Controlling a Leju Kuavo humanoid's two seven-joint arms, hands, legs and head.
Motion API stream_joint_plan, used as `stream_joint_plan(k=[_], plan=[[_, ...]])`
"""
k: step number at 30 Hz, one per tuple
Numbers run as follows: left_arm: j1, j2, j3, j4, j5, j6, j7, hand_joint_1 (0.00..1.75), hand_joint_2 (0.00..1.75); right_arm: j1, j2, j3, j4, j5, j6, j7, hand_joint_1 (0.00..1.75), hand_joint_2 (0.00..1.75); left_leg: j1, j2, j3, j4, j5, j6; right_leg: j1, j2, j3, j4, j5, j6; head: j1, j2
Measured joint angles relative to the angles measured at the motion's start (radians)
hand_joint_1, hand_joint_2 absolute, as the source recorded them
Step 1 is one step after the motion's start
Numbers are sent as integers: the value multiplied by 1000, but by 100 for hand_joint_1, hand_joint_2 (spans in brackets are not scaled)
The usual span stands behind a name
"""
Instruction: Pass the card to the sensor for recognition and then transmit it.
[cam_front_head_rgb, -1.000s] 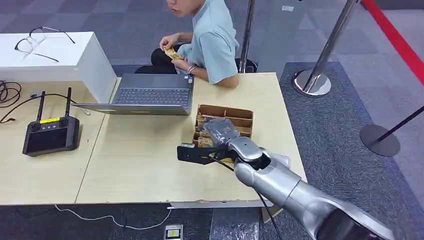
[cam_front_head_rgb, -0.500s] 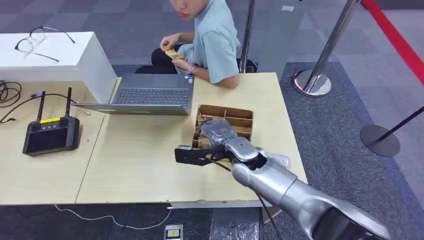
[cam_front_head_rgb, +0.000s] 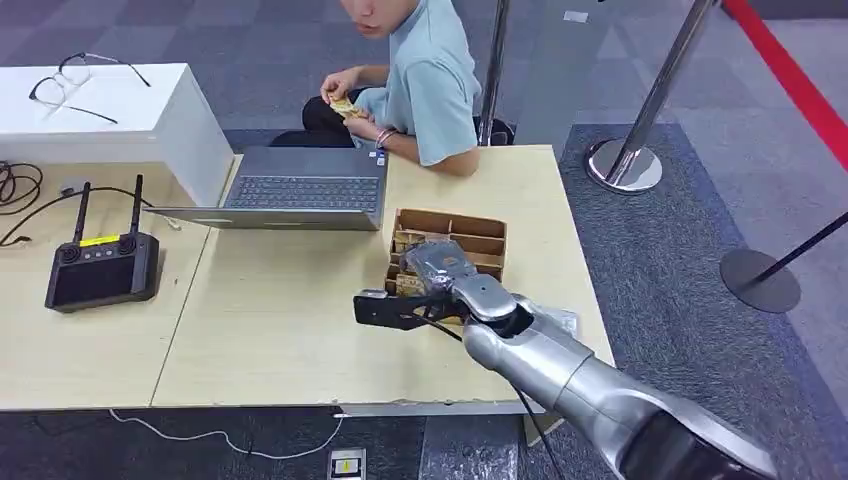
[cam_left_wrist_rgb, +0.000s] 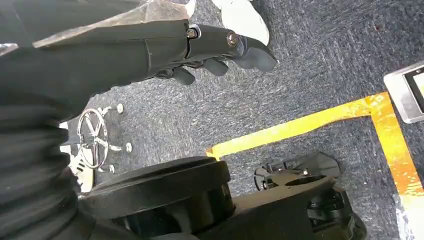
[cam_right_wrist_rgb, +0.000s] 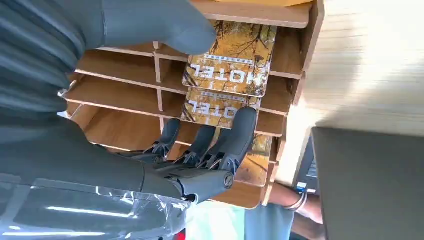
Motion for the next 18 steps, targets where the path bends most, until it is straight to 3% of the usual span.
stream_joint_plan(k=[11,13,14,15,18], plan=[[0,0,-1,0,0,0,0,0,175,0,-2,0,13,-6,-8,0,94,175,0,0,1,0,0,0,0,0,0,0,0,0,0,0],[0,0,-1,0,0,0,0,0,175,0,-2,0,16,-6,-9,0,119,175,0,0,1,0,0,0,0,0,0,0,0,0,0,0],[0,0,-1,0,0,0,0,0,175,1,-2,0,18,-8,-9,0,119,175,0,0,1,0,0,0,0,0,0,0,0,0,0,0],[0,0,-1,0,0,0,0,0,175,1,-2,0,19,-8,-10,0,134,175,0,0,1,0,0,0,0,0,0,0,0,0,0,0],[0,0,-1,0,0,1,0,0,175,1,-2,-1,21,-11,-9,0,136,175,0,0,1,0,0,0,0,0,0,0,0,0,0,0]])
